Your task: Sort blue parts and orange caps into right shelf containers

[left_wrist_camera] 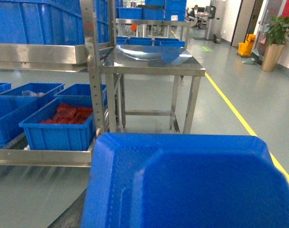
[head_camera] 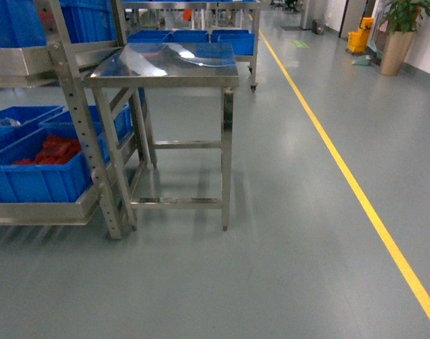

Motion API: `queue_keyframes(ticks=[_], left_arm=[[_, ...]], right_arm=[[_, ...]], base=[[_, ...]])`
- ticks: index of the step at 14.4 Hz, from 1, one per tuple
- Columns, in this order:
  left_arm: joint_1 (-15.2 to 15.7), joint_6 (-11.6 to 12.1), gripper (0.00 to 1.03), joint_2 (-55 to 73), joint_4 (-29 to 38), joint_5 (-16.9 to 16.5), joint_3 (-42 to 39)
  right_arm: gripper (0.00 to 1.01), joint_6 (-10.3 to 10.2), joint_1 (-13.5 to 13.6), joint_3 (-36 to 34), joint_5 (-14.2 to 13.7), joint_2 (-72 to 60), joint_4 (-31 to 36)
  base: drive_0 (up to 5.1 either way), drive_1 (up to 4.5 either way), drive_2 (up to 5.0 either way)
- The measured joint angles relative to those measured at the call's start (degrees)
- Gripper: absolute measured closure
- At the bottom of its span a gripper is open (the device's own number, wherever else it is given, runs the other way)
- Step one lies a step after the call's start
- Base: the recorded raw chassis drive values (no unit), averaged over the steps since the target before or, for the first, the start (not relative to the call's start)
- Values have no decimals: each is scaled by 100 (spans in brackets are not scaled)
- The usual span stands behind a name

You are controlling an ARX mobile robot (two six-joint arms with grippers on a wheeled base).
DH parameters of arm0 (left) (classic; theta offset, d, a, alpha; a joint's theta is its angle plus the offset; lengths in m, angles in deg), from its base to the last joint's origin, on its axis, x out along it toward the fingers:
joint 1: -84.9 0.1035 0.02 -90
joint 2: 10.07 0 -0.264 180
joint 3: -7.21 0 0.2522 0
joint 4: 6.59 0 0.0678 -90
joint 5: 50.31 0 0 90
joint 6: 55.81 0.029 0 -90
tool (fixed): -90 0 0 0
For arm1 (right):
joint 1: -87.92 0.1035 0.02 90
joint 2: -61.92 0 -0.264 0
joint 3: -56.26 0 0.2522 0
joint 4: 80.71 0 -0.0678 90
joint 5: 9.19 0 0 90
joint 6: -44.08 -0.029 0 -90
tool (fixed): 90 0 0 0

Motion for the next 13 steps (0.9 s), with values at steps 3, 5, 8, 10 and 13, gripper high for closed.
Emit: queue_keyframes(ticks=[3, 5, 8, 10, 13], left_arm=[[0, 0, 60, 0, 13, 0, 0], [0, 0, 60, 0, 0, 0, 0], [0, 0, 60, 0, 11, 4, 0], [0, 0, 60, 0, 13, 0, 0], [0, 2, 60, 0, -9, 0, 0]], right_arm=[[56, 0, 0, 0, 0, 0, 4], [56, 0, 0, 0, 0, 0, 11], [56, 0, 0, 0, 0, 0, 13], [56, 0, 0, 0, 0, 0, 15], [56, 0, 0, 0, 0, 0, -17]], base=[[-6, 421, -434], [-6, 421, -433], [-16, 412, -444], [-13, 418, -444], [4, 435, -428]])
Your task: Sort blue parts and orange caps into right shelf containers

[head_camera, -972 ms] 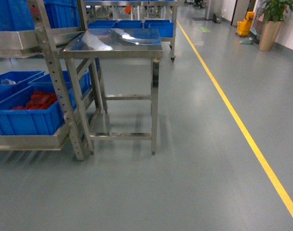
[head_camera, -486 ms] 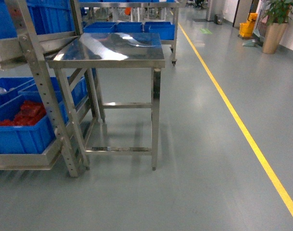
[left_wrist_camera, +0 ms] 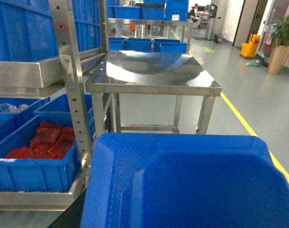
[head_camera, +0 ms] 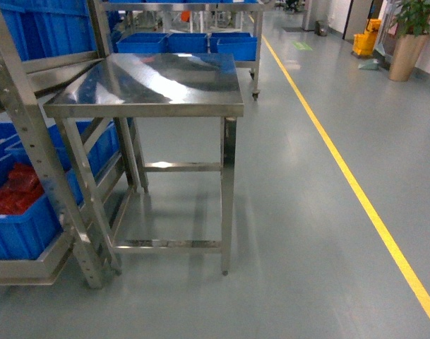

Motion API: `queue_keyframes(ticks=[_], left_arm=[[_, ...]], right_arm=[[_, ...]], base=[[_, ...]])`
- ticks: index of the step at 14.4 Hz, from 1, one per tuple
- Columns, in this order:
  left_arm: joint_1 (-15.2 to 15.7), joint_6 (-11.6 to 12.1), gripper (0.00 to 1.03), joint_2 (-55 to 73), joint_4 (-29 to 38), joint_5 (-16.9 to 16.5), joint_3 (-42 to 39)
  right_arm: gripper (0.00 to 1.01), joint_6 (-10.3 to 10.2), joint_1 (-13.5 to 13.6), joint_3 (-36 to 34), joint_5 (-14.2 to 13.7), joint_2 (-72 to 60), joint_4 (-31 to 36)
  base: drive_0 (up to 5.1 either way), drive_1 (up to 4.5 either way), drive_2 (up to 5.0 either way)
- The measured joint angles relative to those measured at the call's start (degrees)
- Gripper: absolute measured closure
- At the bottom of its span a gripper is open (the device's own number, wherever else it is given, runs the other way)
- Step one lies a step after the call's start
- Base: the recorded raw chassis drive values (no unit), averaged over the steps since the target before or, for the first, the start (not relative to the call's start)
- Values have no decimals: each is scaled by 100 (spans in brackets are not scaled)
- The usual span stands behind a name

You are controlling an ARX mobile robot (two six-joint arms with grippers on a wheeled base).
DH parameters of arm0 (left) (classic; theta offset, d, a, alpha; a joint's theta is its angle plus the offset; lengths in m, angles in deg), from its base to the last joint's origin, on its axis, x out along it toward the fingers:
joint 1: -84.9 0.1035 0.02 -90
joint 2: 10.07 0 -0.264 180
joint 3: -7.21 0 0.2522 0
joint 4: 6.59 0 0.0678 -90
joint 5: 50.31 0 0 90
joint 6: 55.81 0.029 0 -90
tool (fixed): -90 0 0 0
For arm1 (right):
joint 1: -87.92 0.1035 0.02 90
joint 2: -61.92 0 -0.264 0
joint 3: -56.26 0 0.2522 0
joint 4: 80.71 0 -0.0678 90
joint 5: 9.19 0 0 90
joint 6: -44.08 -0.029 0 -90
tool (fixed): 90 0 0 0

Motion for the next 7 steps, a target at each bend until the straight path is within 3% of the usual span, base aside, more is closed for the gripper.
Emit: queue_keyframes(ticks=[5, 7], left_arm=[[0, 0, 60, 0, 28, -4, 0], [0, -2, 60, 0, -22, 0, 0]], right_arm=[[56, 0, 0, 0, 0, 0, -4], [56, 0, 0, 0, 0, -2, -44]], base=[[-3, 429, -435], [0, 0, 0]])
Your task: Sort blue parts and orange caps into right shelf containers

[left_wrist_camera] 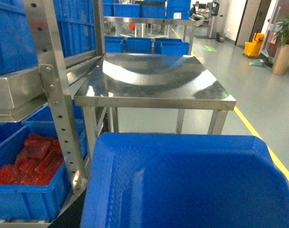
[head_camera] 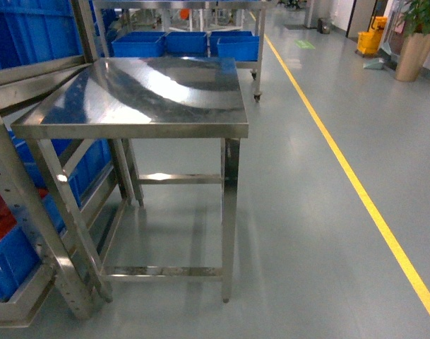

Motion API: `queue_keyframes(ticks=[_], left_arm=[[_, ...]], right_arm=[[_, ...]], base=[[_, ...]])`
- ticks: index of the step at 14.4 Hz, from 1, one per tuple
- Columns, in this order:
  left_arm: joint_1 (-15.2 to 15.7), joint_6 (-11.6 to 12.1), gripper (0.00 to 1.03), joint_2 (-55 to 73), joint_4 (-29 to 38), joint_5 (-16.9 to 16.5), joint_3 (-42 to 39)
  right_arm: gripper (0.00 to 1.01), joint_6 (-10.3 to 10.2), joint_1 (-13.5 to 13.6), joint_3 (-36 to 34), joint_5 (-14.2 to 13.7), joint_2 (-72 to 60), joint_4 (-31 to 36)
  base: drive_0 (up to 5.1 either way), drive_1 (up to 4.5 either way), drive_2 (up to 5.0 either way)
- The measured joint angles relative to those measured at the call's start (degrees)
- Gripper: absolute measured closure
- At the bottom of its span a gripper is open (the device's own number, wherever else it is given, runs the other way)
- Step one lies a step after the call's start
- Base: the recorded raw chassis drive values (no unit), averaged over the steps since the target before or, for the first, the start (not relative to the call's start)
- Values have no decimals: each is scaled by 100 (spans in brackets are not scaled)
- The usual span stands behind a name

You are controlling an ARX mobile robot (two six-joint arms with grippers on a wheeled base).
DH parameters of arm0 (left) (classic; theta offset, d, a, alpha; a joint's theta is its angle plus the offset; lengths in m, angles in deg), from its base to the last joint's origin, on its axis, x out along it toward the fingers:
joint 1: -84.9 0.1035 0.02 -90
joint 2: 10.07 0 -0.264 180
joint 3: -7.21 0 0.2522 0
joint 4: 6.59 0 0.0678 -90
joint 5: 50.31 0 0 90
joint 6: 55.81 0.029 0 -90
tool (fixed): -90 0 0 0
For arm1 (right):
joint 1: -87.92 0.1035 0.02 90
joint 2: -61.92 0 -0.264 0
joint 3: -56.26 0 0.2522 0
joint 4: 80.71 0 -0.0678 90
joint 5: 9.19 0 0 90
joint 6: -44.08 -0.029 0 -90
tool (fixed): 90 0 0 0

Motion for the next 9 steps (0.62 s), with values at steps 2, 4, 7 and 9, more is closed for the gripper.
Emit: queue_keyframes(ticks=[2, 4, 7, 9], left_arm=[[0, 0, 60, 0, -9, 0, 0], [4, 0, 60, 0, 33, -13, 0], [4, 2, 60, 0, 42, -7, 0], [4, 2, 60, 0, 46, -4, 0]], right_arm=[[56, 0, 0, 0, 0, 2, 46], [56, 0, 0, 0, -7, 2, 52], [56, 0, 0, 0, -7, 2, 52], [56, 0, 0, 0, -4, 2, 72]], base=[[-242, 128, 128], [-472, 269, 269], [-464, 276, 276], [-497, 244, 244]])
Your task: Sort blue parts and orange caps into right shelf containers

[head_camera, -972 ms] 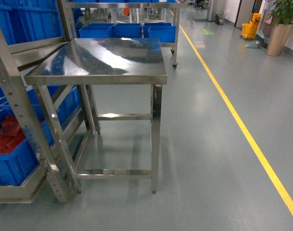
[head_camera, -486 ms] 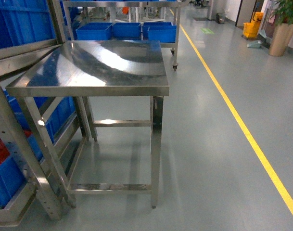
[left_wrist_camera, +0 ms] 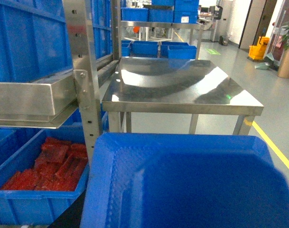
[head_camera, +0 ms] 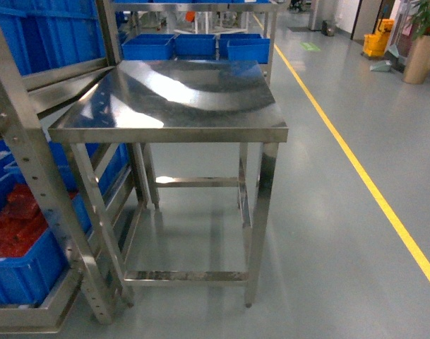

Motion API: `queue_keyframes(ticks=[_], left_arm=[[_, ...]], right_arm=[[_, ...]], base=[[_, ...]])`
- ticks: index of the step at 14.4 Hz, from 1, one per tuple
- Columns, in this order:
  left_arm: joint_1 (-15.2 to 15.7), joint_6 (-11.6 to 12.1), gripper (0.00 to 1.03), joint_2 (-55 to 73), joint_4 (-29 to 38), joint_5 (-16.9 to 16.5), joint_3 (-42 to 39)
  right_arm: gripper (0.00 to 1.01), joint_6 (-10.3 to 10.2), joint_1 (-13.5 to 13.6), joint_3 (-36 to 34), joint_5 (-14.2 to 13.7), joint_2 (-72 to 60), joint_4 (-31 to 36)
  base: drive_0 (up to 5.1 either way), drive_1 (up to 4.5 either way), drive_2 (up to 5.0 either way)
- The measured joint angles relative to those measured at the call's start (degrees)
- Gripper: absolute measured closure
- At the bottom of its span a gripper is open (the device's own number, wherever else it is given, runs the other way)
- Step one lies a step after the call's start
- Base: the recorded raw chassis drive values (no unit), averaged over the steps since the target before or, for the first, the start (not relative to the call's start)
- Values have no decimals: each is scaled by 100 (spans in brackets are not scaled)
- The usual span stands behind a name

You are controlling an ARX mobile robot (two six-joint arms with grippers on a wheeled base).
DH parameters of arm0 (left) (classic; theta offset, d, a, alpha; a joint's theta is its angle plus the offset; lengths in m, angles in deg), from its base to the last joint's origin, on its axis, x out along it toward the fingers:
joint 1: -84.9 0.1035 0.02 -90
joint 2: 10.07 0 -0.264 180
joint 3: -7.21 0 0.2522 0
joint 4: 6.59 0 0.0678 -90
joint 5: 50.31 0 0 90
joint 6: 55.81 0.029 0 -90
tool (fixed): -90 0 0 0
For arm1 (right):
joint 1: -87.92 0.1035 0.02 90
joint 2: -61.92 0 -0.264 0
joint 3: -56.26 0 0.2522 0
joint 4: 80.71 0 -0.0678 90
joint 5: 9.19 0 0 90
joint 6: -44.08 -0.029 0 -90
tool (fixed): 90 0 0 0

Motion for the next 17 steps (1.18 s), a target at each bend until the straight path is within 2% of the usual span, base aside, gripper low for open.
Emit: queue_keyframes(ticks=[17], left_arm=[[0, 0, 60, 0, -9, 4, 0]], right_arm=[[56, 0, 0, 0, 0, 0, 0]], base=[[-493, 248, 248]])
